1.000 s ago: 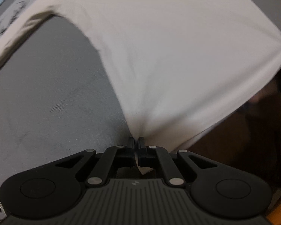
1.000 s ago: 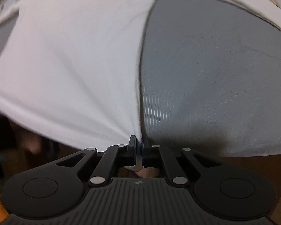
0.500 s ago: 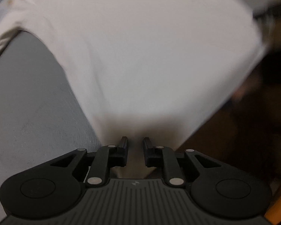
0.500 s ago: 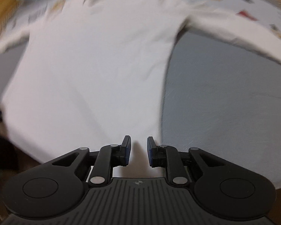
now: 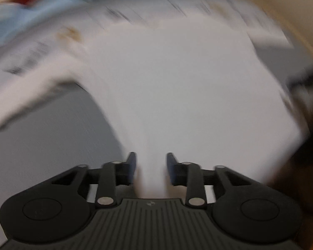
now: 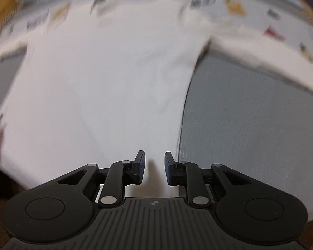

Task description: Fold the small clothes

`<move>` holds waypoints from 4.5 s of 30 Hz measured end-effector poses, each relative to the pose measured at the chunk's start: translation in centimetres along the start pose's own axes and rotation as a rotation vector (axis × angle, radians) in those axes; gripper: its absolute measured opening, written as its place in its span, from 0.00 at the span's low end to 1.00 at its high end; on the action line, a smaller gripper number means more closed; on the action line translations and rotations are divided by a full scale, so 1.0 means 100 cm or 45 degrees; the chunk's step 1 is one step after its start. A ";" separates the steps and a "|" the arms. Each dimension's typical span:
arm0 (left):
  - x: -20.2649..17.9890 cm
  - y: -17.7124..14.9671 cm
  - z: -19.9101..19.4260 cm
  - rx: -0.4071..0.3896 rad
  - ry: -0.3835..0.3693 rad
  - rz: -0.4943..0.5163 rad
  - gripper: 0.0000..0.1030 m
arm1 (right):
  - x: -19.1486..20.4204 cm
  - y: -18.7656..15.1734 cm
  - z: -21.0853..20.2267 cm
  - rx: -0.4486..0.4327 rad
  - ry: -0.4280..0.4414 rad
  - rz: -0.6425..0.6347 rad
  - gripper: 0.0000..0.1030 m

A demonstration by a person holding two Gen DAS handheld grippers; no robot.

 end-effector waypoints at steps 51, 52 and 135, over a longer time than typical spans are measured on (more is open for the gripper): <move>0.435 -0.043 0.116 -0.236 0.683 -1.147 0.03 | 0.034 0.214 0.023 -0.605 -0.062 -0.094 0.30; 0.431 -0.036 0.112 -0.239 0.711 -1.122 0.03 | 0.035 0.213 0.023 -0.605 -0.063 -0.101 0.30; 0.151 0.190 0.077 -0.212 0.230 -0.797 0.27 | 0.014 0.254 0.033 -0.653 0.181 0.185 0.01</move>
Point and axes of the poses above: each gripper's, at about its wrist camera, not at the fingertips, and z roughly the way its jaws point, x to its left, y to its top, the point moved 5 cm from there along z, roughly the way its jaws point, and after that the axes turned 11 degrees about y, right-handed, at the moved point
